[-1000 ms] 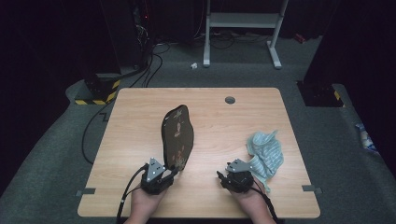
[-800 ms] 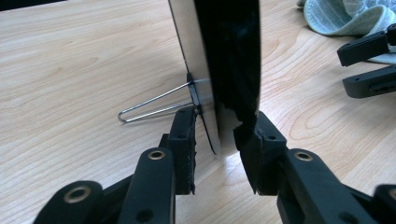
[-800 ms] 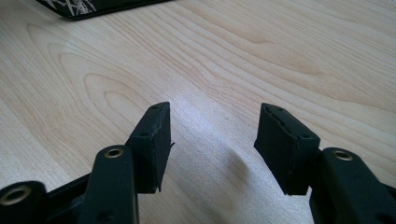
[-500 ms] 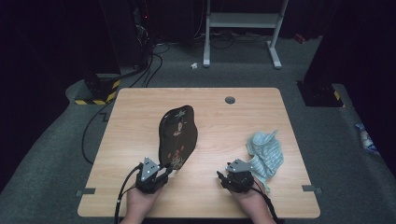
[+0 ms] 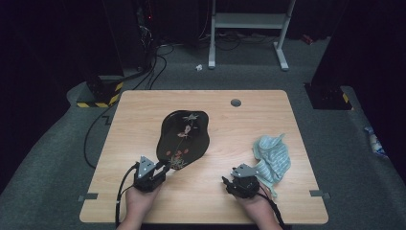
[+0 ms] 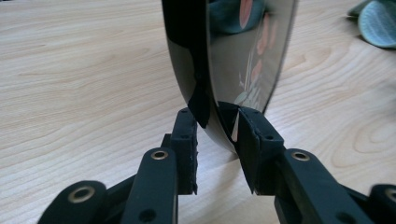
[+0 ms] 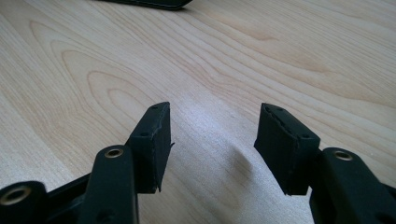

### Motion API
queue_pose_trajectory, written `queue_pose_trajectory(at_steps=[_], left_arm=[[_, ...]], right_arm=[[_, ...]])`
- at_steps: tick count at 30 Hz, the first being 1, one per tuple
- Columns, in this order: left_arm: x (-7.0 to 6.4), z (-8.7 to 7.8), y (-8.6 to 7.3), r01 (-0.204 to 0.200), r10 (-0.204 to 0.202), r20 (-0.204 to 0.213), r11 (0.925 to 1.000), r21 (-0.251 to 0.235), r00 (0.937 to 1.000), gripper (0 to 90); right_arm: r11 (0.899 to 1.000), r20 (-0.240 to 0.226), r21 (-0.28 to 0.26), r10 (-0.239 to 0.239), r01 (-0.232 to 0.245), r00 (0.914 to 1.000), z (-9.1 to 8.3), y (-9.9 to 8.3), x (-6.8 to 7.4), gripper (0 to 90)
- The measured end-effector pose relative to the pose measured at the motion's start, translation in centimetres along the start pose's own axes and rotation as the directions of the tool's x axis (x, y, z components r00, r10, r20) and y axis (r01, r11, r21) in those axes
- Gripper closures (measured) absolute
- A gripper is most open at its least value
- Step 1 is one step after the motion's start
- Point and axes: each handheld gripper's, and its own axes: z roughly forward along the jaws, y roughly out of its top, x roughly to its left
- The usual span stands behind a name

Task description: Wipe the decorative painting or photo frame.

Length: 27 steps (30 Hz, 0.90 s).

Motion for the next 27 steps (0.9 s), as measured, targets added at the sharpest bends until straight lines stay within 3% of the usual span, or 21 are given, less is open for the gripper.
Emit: queue_pose_trajectory(at_steps=[9,15,27], left_arm=[[1.1,0.8,0.1,0.028,-0.028,-0.03,0.9996,-0.002,0.9992,69.5],[2.1,1.5,0.2,0.072,-0.073,-0.042,0.9973,-0.011,0.9964,69.6],[2.6,2.3,0.1,0.094,-0.094,-0.046,0.9956,-0.006,0.9945,68.8]], right_arm=[[1.0,-0.002,0.005,0.003,-0.003,1.0,0.1,0.0,0.2,44.9],[1.0,0.0,0.007,-0.001,0.001,1.0,0.2,0.0,0.2,44.8],[1.0,0.001,0.011,0.003,-0.003,1.0,0.2,-0.2,0.2,45.7]])
